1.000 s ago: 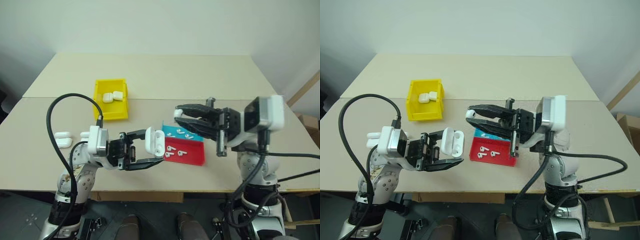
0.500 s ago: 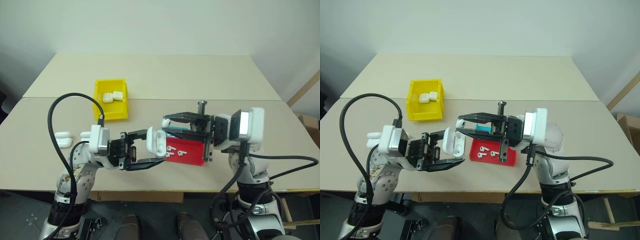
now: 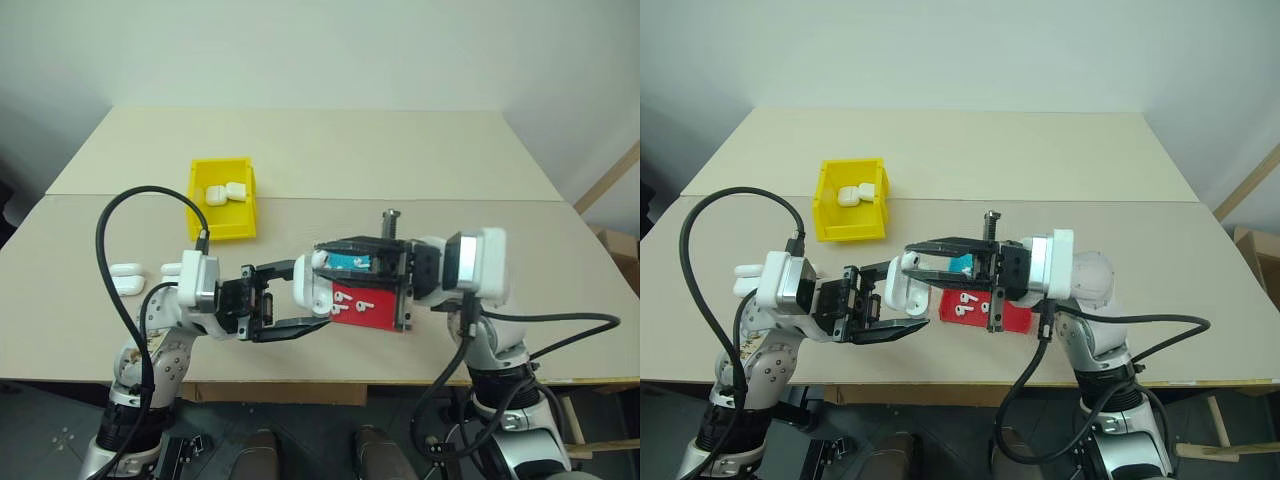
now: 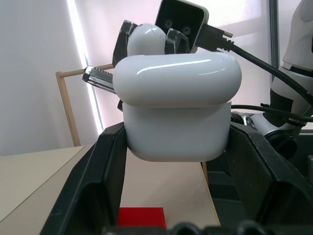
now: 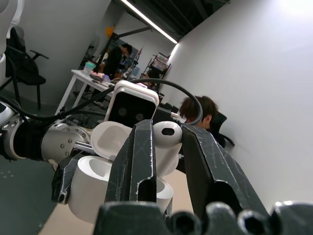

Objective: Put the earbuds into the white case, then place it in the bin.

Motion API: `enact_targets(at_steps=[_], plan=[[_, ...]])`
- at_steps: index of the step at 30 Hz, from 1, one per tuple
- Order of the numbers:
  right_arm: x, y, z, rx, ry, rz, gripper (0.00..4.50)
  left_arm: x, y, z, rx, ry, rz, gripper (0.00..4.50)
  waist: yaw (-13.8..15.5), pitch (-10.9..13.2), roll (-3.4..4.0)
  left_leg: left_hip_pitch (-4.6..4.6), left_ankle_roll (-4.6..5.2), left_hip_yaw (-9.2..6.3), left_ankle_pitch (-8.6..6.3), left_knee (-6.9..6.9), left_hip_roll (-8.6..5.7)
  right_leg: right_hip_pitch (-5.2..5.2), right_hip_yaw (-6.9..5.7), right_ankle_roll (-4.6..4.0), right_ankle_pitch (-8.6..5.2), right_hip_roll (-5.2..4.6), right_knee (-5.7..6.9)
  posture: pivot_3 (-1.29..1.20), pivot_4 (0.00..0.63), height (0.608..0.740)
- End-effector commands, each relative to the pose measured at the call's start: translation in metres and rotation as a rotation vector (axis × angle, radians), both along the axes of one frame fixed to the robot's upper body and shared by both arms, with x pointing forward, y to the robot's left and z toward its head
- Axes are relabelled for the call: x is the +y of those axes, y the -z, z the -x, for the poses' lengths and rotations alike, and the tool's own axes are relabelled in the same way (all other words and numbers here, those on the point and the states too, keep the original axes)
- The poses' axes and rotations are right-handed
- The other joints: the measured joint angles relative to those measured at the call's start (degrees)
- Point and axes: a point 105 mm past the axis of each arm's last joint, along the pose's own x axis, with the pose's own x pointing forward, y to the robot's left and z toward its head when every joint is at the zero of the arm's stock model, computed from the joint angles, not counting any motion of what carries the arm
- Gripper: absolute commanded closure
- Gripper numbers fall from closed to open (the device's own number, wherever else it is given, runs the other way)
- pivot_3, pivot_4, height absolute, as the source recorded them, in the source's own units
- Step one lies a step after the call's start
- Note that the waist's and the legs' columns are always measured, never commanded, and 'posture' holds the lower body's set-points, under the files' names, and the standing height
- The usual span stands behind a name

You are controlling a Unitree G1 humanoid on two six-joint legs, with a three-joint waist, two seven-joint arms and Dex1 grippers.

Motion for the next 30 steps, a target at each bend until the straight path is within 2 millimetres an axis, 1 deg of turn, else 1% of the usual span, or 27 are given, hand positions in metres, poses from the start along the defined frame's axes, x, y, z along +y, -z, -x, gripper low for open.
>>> enact_targets(at_steps=[1,22,24,25,28,29,30], plan=[[-0.002,-0.002,0.003,-0.031,0.001,-0.011,3.89,-0.001,-0.006,0.004,-0.036,0.012,0.019,1.75,0.01,0.00,0.00,0.00,0.00,0.00,0.00,0.00,0.00,0.00,0.00,0.00,0.00,0.00,0.00,0.00,0.150,0.740],[-0.004,0.007,-0.001,-0.016,0.007,0.038,3.89,-0.002,-0.006,0.004,-0.046,0.017,0.029,1.75,0.01,0.00,0.00,0.00,0.00,0.00,0.00,0.00,0.00,0.00,0.00,0.00,0.00,0.00,-0.01,0.00,0.150,0.740],[-0.004,0.009,-0.001,-0.015,-0.002,0.049,3.16,-0.002,-0.006,0.004,-0.047,0.016,0.030,1.75,0.02,0.00,0.00,0.00,0.00,0.00,0.00,0.00,0.00,0.00,0.00,0.00,0.00,0.00,0.00,0.00,0.150,0.740],[-0.004,0.009,0.000,-0.015,-0.005,0.052,2.92,-0.001,-0.006,0.004,-0.047,0.016,0.030,1.75,0.02,0.00,0.00,0.00,0.00,0.00,0.00,0.00,0.00,0.00,0.00,0.00,0.00,0.00,0.00,0.00,0.150,0.740],[-0.004,0.009,-0.002,-0.032,0.017,0.045,1.91,-0.001,-0.005,0.003,-0.046,0.013,0.024,1.75,-0.01,0.00,0.00,0.01,0.00,0.00,0.00,0.00,0.00,0.01,0.00,0.00,0.00,0.00,0.00,0.00,0.150,0.740],[-0.004,0.009,-0.002,-0.033,0.018,0.045,1.66,-0.001,-0.005,0.003,-0.046,0.014,0.024,1.75,-0.01,0.00,0.00,0.01,0.00,0.00,0.00,0.00,0.00,0.00,0.00,0.00,0.00,0.00,0.00,0.00,0.150,0.740],[-0.005,0.008,-0.002,-0.031,0.017,0.044,1.66,-0.001,-0.005,0.003,-0.047,0.013,0.024,1.75,0.00,0.00,0.00,0.01,0.00,0.00,0.00,0.00,0.00,0.00,0.00,0.00,0.00,0.00,0.00,0.00,0.150,0.740]])
